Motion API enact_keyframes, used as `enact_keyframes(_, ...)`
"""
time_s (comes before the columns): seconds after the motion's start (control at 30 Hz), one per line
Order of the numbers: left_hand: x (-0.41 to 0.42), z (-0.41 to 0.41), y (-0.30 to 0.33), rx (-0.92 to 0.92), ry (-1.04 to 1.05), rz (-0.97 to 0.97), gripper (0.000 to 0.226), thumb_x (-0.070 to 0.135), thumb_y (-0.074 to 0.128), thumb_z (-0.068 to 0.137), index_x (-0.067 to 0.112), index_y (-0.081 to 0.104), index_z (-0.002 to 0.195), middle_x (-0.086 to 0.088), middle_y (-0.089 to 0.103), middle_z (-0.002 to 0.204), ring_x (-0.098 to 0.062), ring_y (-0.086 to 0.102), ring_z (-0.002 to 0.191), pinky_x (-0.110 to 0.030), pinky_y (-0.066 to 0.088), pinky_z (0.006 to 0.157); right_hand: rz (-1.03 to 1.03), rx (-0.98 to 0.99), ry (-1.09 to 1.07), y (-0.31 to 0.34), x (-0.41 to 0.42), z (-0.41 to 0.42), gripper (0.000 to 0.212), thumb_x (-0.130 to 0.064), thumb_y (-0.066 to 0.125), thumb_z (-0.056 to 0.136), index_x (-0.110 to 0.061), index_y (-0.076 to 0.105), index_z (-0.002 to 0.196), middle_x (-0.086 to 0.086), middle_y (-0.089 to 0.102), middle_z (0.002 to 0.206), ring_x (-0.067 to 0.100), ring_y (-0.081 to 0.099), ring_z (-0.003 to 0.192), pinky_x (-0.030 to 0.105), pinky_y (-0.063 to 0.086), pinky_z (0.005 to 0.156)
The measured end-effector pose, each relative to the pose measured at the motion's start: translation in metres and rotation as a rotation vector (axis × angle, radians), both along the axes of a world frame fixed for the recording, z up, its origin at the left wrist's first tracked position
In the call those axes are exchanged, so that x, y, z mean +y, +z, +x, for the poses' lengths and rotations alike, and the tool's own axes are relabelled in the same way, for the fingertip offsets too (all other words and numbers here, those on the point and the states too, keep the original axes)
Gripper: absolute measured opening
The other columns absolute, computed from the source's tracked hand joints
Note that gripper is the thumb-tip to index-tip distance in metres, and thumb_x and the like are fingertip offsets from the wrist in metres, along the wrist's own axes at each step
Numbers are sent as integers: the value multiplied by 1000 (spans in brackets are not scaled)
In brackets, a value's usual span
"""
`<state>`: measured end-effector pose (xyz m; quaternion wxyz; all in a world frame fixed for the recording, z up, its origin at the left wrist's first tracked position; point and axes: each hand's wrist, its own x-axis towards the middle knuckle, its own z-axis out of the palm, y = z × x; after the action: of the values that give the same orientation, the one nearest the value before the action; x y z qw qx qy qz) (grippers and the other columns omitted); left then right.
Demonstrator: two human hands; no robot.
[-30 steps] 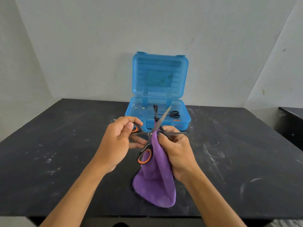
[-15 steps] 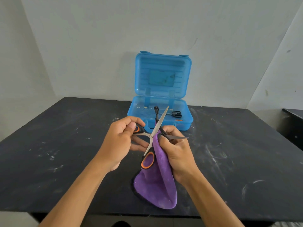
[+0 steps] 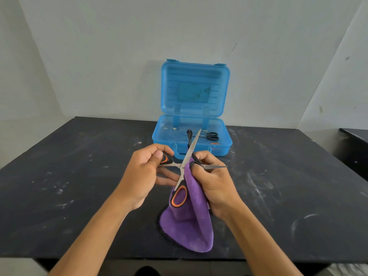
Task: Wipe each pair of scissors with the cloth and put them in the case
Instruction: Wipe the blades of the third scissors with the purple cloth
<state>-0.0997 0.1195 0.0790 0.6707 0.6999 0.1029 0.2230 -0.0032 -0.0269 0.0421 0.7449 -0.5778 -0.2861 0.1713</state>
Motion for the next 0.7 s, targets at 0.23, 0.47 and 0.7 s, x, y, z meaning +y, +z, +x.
enact_keyframes(0.23, 1, 0, 0, 0, 46, 16, 37, 8, 32, 109, 10, 66, 96, -2, 62, 80, -32, 74, 62, -35, 62, 56, -28, 39, 11, 0, -2, 2, 8, -31, 77, 77, -25, 74, 81, 7, 76, 84, 21, 73, 74, 45, 63, 76)
enact_keyframes(0.47, 4, 0, 2, -18, 14, 26, 38, 8, 31, 109, 12, 66, 94, 13, 65, 66, -33, 75, 62, -37, 62, 58, -2, 48, -22, 0, -4, 3, 10, -32, 77, 73, -24, 75, 79, 6, 76, 83, 18, 74, 73, 33, 62, 69)
enact_keyframes(0.7, 1, 1, 2, -11, 30, 59, 37, 8, 31, 109, 11, 65, 95, -6, 58, 84, -33, 74, 62, -36, 62, 57, -26, 85, -8, -4, -5, 1, 17, -32, 78, 79, -18, 78, 89, 12, 79, 84, 26, 77, 74, 41, 64, 71)
